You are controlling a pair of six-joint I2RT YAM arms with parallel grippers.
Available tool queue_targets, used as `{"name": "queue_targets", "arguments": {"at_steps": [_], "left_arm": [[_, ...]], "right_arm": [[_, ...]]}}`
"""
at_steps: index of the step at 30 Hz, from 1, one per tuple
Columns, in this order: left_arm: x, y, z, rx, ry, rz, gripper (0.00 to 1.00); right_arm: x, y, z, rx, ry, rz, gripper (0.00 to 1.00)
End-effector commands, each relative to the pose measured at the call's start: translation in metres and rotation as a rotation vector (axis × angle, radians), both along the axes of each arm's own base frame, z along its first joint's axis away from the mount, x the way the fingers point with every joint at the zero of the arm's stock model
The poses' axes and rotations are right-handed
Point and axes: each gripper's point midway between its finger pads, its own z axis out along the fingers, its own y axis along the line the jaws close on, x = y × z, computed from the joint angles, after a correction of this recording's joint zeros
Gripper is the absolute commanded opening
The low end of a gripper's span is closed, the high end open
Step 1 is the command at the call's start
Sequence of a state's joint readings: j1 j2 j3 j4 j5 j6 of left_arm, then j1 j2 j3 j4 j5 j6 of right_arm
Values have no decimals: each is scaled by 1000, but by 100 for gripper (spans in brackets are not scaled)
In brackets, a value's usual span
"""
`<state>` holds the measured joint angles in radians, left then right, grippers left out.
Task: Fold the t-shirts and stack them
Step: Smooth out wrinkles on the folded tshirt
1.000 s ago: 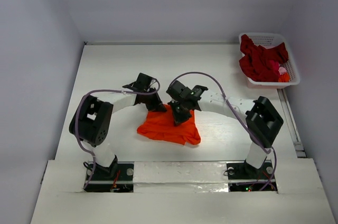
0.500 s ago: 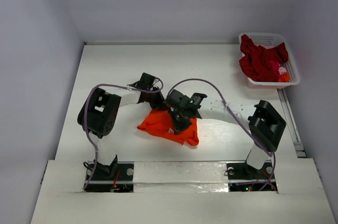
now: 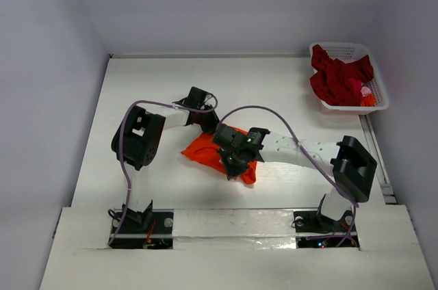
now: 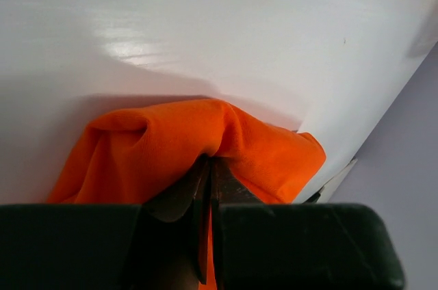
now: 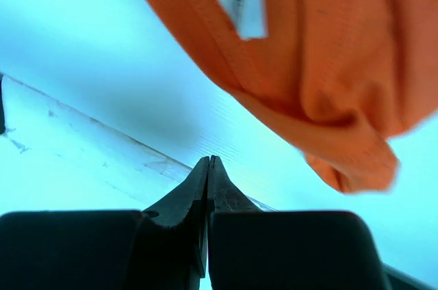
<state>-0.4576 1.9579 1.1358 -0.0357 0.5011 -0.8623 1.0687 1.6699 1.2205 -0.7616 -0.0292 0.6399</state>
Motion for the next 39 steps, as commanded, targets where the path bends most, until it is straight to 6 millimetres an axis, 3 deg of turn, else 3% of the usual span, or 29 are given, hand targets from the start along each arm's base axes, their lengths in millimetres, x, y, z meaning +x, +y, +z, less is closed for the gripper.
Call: {"name": "queue_targets", "arguments": {"at_steps": [1,5,10,18,24,33,39], "left_arm": [[0,19,-30,136,24,25,0],[-2,21,-30,144,27,21,0],[-5,22,-30,144,31,20,0],[-4,22,-30,145,31,19,0],[0,20,-28,144,26,20,0],[15,22,-26,146,21,36,0],[21,24,-27,148,23,40,0]], "right_arm": [[24,-5,43,18,-149,-78,0],[52,-12,54,13,-199,-139,0],[84,-24,35,-12,-203,-178,0],[108,-32,9,-28,-181,-216,0],[98,-32,-1,-20,-138,-199,0],[73,-49,14,31,-112,-220,0],[42,-40,21,23,-115,-155,0]]}}
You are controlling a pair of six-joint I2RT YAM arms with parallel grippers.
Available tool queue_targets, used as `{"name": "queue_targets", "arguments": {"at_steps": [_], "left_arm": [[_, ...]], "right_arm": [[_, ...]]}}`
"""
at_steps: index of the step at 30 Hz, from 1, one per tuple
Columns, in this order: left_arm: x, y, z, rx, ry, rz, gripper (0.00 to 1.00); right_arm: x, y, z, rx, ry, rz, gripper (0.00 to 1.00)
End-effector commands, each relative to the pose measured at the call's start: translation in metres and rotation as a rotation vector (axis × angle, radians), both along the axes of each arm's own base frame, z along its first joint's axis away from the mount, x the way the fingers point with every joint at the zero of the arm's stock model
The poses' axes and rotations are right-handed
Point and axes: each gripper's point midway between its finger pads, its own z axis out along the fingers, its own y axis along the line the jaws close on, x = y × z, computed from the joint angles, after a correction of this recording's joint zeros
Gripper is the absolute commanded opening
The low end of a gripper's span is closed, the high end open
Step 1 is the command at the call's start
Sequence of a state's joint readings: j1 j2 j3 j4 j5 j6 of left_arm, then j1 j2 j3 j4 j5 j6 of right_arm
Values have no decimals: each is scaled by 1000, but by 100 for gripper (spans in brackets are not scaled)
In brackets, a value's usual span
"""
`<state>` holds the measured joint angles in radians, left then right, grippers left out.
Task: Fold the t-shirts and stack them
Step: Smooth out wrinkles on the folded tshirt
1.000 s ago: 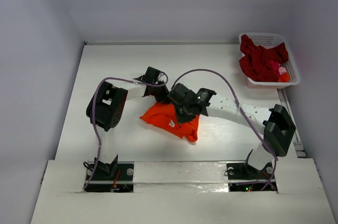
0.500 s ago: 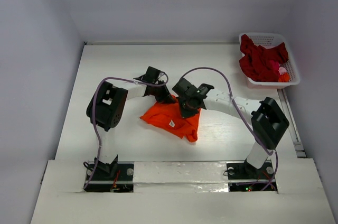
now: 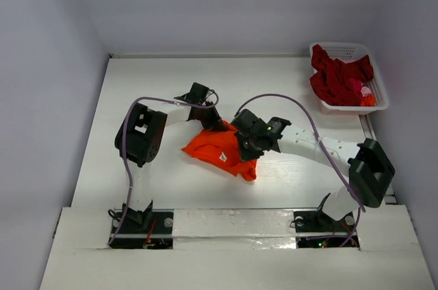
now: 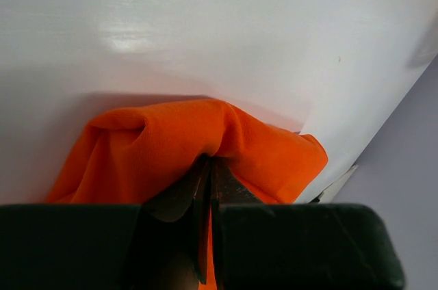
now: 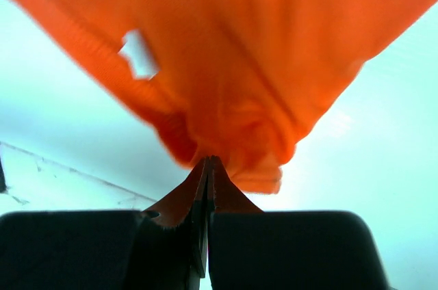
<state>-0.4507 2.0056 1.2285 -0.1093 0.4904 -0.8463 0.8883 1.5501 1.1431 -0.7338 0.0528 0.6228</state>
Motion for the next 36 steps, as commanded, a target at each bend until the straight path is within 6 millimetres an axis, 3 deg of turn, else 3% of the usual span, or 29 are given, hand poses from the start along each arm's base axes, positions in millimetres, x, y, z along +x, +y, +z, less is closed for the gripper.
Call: {"name": "queue_targets", "arguments": {"at_steps": [1,6,13,18,21,31,36], "left_arm": [[8,24,-27,123,9,39,0],[11,28,-28,125,10,44,0],[15,36,-28,126,9,56,0],[14,36,-27,124,11,53,0],[13,36,-27,123,12,54,0],[10,37,-25,123,14,55,0],[9,37,-24,120,15,55,0]], "right_arm": [[-22,13,9,1,-8,53,0],[-39,26,2,11,25,88,0],[-41,21,1,-3,32,86,0],[-17,16,29,11,-65,30,0],[-3,9,20,-26,-63,5,0],[36,9,19,-2,-80,-41,0],[47,3,-1,-32,-58,-53,0]]}}
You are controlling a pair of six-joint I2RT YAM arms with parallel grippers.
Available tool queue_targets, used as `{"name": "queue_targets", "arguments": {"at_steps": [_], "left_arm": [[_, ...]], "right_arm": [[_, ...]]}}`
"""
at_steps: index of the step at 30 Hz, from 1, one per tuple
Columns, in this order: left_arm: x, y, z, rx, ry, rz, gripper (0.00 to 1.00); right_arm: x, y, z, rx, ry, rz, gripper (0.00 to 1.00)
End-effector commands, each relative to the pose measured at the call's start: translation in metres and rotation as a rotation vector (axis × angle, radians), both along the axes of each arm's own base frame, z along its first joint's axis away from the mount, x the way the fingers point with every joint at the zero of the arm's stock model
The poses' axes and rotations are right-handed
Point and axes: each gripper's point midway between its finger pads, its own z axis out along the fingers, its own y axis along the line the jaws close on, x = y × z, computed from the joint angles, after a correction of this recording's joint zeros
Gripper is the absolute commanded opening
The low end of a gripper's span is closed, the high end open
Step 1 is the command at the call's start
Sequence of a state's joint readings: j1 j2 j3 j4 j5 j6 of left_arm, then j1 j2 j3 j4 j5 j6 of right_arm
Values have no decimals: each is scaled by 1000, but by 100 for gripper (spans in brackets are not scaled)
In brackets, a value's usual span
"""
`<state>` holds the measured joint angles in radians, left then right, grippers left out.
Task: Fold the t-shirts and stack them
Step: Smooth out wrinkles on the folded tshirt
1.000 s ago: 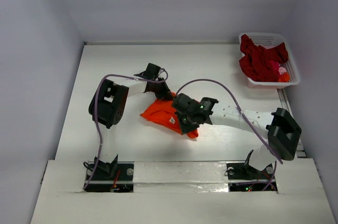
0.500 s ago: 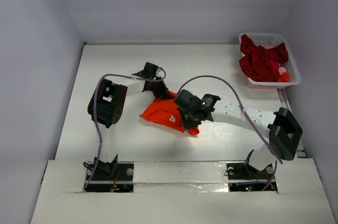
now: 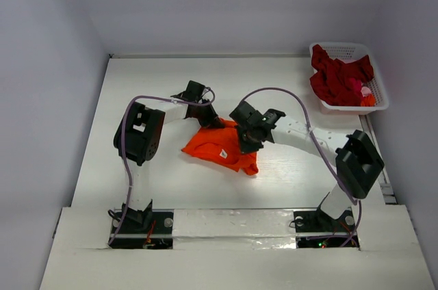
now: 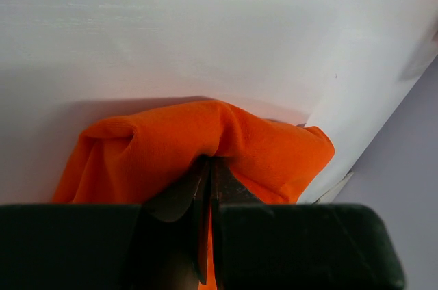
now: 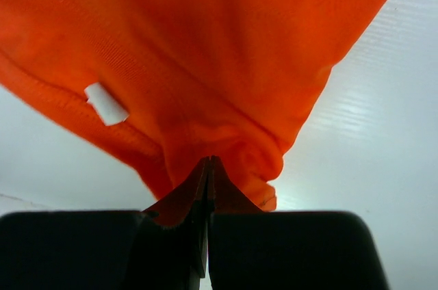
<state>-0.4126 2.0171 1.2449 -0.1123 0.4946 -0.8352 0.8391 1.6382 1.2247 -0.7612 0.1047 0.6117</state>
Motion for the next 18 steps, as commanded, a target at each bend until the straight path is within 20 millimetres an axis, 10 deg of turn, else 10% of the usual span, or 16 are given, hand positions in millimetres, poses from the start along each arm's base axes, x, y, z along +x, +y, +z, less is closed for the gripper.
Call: {"name": "queue_targets", "arguments": {"at_steps": [1,18], "left_arm": [[-4,25,-23,121,21,27,0],[4,29,-18,109,12,51,0]], "right_arm": [[16,9,2,28,-40,11,0],[-25,0,-33,53,56,24,0]]}}
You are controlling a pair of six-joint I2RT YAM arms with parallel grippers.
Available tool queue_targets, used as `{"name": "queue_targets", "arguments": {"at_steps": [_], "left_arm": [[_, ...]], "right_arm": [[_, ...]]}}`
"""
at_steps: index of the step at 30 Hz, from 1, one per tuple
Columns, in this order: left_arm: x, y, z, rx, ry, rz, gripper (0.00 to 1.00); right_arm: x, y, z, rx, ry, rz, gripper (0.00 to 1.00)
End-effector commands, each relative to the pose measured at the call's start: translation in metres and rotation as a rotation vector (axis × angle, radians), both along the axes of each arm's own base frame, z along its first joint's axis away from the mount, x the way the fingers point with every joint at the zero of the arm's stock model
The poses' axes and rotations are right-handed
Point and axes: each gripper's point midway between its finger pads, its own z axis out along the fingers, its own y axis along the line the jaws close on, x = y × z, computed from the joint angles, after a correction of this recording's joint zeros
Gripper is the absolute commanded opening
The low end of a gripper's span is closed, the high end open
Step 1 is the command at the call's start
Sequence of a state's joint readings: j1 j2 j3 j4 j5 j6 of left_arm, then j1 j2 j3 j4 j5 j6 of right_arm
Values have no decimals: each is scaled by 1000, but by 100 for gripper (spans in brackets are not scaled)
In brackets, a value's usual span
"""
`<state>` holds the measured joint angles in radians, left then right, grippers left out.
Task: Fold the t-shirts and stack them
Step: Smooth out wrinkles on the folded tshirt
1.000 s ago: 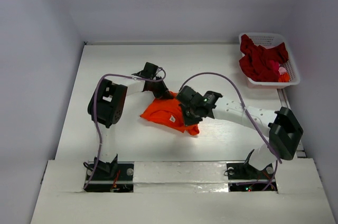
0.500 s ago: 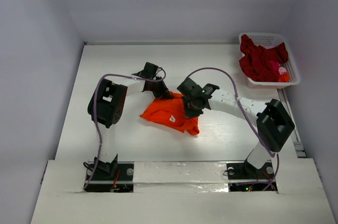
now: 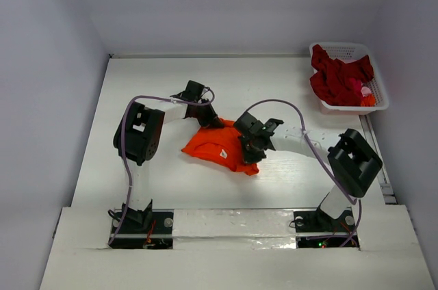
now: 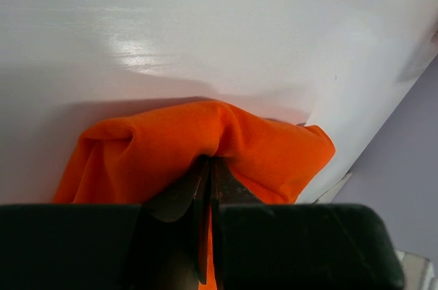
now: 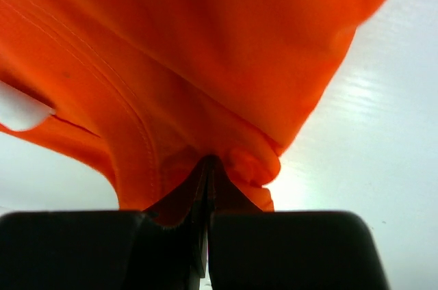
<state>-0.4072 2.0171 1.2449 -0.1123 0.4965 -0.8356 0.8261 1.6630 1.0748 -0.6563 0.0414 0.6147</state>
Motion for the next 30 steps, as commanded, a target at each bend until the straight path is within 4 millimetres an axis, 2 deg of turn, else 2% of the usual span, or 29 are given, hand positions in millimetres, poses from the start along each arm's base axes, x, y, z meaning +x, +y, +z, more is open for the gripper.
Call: {"name": "queue_targets", "arguments": {"at_steps": [1,6,11,14,17,20,21,24,25,28,30], "left_arm": [[3,28,-18,111,13,46,0],[5,27,-19,111,14,44,0],[8,29,-20,109,14,50,0],[7,30,-21,112,17,48,0],[6,30,-21,108,20,45,0],[5,30,-14,105,6,46,0],[5,31,-13,108,4,48,0],[6,32,0,112,-20,48,0],[6,33,3,112,-26,48,0],[11,36,17,107,-49,58,0],[13,35,27,105,-63,59,0]], "right_arm": [[-10,11,13,57,-32,19,0],[-38,23,18,53,-32,73,0],[-60,30,4,71,21,86,0],[-64,27,-2,64,38,81,0],[-61,25,9,60,13,71,0],[-49,26,33,64,-46,53,0],[-40,33,50,88,-88,44,0],[-31,36,70,82,-126,43,0],[-25,44,84,107,-148,45,0],[-7,49,97,117,-170,34,0],[3,50,98,122,-174,36,0]]}}
